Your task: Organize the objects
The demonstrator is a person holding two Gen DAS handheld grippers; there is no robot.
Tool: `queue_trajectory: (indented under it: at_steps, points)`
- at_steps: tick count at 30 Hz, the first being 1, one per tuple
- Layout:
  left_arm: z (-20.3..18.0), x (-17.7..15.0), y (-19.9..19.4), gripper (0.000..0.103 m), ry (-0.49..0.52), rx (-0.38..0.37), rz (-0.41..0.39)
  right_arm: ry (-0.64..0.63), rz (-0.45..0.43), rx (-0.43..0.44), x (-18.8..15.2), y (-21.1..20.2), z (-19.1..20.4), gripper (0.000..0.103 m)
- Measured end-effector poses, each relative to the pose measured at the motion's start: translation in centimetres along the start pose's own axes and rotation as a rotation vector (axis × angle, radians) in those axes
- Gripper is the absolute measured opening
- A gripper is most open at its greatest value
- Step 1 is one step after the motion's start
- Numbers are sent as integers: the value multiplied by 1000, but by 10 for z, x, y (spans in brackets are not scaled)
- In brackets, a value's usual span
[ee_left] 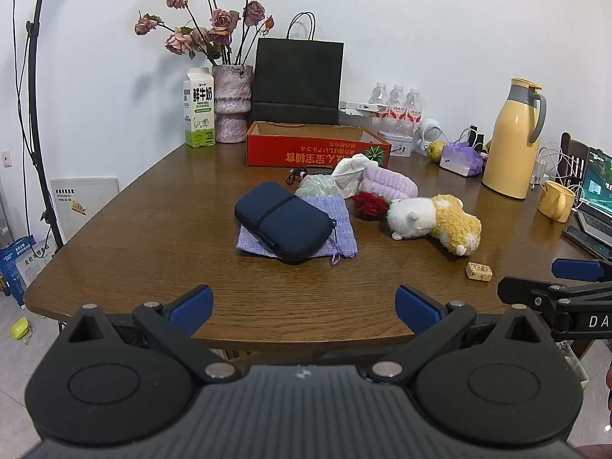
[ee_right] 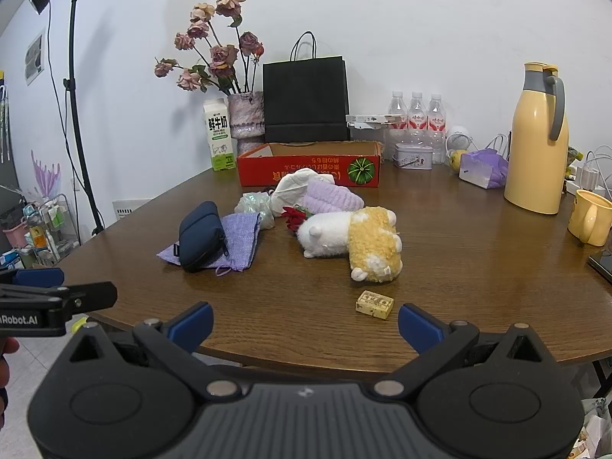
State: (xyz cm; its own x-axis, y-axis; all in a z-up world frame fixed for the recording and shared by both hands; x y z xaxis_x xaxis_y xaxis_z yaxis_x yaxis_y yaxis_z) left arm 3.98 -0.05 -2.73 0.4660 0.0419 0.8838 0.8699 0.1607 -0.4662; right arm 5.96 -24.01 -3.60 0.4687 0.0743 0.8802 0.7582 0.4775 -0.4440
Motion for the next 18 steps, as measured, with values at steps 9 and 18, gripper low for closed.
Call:
queue_trajectory:
  at_steps: [9, 18]
  points:
    - [0, 1, 1, 103, 0, 1, 1, 0, 0, 0, 0, 0, 0, 103]
    - [0, 0, 0, 103, 0, 0, 0, 2, 3, -1, -3, 1, -2, 103]
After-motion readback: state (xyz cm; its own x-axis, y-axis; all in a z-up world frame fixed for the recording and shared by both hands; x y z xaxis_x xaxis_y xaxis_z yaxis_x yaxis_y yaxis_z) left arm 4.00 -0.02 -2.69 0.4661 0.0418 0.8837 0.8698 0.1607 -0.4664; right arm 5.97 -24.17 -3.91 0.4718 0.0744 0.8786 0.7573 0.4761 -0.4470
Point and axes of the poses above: each gripper's, at about its wrist camera, not at the fingertips, and y roughly the way its jaws point, z to its left, x to its top, the point moved 5 cm from there along y, roughly the way its jaws point, and after that the axes turned 11 degrees about x, right-handed, at the moved point
